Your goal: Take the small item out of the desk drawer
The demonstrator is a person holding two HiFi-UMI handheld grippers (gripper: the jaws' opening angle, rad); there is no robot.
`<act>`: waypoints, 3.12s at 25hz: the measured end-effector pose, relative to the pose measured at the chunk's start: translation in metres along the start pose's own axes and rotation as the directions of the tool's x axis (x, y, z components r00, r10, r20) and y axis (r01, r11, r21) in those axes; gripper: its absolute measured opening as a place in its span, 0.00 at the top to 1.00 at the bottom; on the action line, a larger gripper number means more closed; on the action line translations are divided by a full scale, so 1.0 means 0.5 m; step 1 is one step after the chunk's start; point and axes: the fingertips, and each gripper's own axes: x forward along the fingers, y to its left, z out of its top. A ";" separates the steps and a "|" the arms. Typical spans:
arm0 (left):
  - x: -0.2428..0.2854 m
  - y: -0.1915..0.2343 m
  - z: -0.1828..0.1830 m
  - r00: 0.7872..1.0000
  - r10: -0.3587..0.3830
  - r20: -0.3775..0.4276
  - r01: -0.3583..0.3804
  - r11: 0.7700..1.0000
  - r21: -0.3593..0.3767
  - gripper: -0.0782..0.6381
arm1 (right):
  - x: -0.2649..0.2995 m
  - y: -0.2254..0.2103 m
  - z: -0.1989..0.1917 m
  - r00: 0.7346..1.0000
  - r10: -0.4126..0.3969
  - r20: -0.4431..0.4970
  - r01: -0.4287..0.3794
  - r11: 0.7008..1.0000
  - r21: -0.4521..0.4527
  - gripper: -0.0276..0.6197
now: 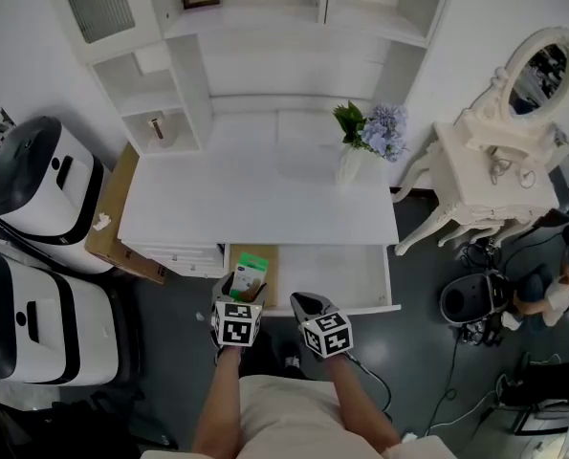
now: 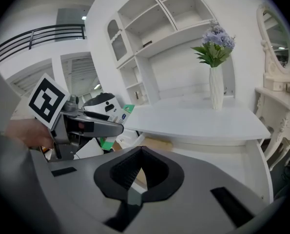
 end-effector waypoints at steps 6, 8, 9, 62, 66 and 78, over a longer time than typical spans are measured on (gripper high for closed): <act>-0.030 -0.028 -0.021 1.000 -0.023 0.005 0.023 1.000 -0.006 0.39 | -0.010 0.008 0.023 1.000 -0.003 0.026 0.004 1.000 -0.031 0.92; -0.035 -0.032 -0.032 0.999 -0.031 0.003 0.031 1.000 -0.002 0.39 | -0.011 0.009 0.025 1.000 -0.007 0.030 0.008 0.999 -0.042 0.92; -0.039 -0.034 -0.030 0.999 -0.035 0.010 0.035 0.999 0.003 0.39 | -0.011 0.008 0.027 0.999 -0.010 0.032 0.011 0.999 -0.046 0.92; -0.056 -0.050 -0.024 0.996 -0.081 0.045 0.083 0.996 -0.037 0.39 | -0.024 -0.021 0.000 0.998 -0.065 0.018 0.065 0.998 -0.015 0.92; -0.055 -0.056 -0.032 0.996 -0.080 0.040 0.082 0.996 -0.037 0.39 | -0.028 -0.025 -0.007 0.998 -0.066 0.013 0.066 0.998 -0.018 0.92; -0.063 -0.054 -0.039 0.996 -0.079 0.041 0.080 0.996 -0.036 0.39 | -0.029 -0.014 -0.012 0.998 -0.065 0.010 0.066 0.998 -0.022 0.92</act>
